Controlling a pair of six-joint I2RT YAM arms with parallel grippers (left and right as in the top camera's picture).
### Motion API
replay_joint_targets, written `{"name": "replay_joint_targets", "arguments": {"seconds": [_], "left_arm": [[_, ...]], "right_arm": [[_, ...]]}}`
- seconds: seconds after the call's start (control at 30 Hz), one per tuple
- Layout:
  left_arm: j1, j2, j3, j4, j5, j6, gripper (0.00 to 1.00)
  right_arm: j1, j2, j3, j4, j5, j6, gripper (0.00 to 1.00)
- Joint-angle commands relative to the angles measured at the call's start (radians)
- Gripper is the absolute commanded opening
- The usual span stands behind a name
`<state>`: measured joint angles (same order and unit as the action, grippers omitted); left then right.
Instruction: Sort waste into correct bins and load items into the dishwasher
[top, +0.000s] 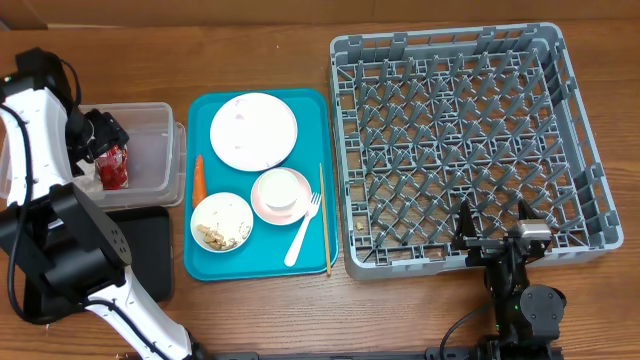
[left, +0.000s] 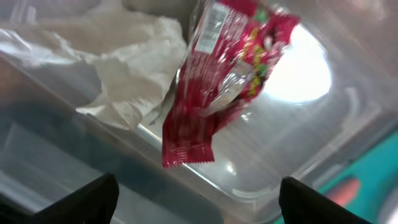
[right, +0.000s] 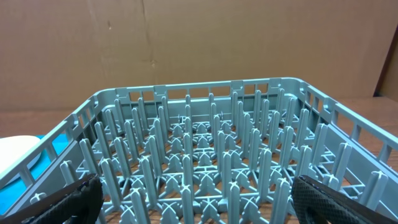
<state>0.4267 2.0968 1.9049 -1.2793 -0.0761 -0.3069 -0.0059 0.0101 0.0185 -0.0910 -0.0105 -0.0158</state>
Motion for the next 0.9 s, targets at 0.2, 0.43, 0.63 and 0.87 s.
{"name": "replay_joint_targets", "arguments": {"seconds": [0.2, 0.43, 0.63, 0.87], "left_arm": [[-0.235, -0.158, 0.254, -0.016, 0.144, 0.053, 1.0], [-0.505, -0.059, 0.25, 0.056, 0.179, 0.037, 0.84], [-0.617, 0.128, 0.25, 0.103, 0.143, -0.086, 0.9], [-0.617, 0.24, 0.25, 0.103, 0.112, -0.226, 0.86]], "right_arm": [[-0.003, -0.007, -0.011, 0.006, 0.01, -0.003, 1.0], [-0.003, -0.007, -0.011, 0.006, 0.01, -0.003, 1.0], [-0.003, -0.007, -0.011, 0.006, 0.009, -0.003, 1.0], [-0.003, -0.007, -0.011, 0.006, 0.01, -0.003, 1.0]]}}
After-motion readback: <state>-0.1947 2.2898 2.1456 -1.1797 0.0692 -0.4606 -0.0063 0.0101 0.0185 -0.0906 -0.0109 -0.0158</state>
